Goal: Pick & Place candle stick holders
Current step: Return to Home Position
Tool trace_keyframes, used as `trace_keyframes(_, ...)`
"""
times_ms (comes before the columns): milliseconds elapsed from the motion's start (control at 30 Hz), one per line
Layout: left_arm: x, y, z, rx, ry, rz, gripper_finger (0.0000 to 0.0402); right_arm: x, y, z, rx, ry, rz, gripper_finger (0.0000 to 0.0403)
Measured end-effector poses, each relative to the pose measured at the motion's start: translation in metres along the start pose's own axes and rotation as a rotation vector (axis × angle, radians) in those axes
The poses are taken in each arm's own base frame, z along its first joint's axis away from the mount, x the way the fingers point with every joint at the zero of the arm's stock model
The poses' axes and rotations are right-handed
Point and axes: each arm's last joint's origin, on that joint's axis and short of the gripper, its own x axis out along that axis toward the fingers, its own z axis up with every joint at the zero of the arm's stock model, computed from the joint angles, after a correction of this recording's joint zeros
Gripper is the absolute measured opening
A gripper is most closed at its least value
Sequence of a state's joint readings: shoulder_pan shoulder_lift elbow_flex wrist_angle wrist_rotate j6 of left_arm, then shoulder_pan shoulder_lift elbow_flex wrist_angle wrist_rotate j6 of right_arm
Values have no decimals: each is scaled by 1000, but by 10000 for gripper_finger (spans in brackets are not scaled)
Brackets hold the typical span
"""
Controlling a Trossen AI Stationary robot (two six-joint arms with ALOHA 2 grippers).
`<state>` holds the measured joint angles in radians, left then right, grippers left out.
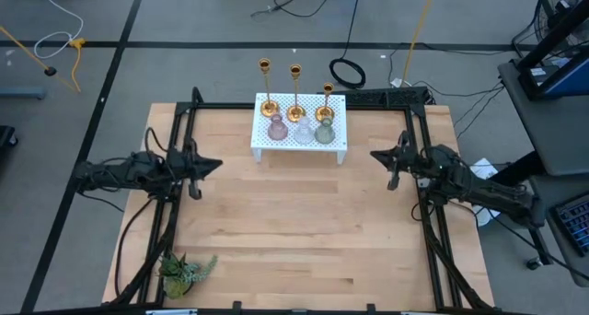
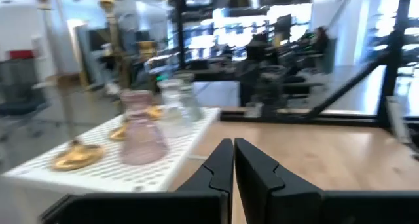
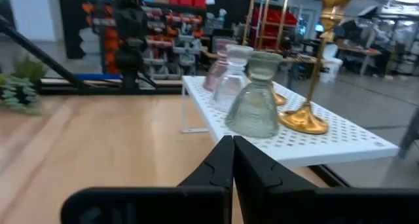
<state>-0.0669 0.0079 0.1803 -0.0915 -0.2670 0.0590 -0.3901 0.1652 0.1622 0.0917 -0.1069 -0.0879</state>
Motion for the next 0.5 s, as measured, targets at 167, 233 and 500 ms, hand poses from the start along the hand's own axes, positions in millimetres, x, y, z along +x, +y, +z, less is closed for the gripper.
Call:
trace_keyframes(167, 6, -3, -19, 7, -27, -22, 21, -5, 3, -12, 34, -38, 53, 0)
trace_keyframes(233, 7, -4, -25, 11, -33, -22, 21, -6, 4, -14, 48, -54, 54, 0)
trace_keyframes(500, 10, -6, -36, 14, -43, -38, 21, -8, 4, -15, 93, -77, 51, 0)
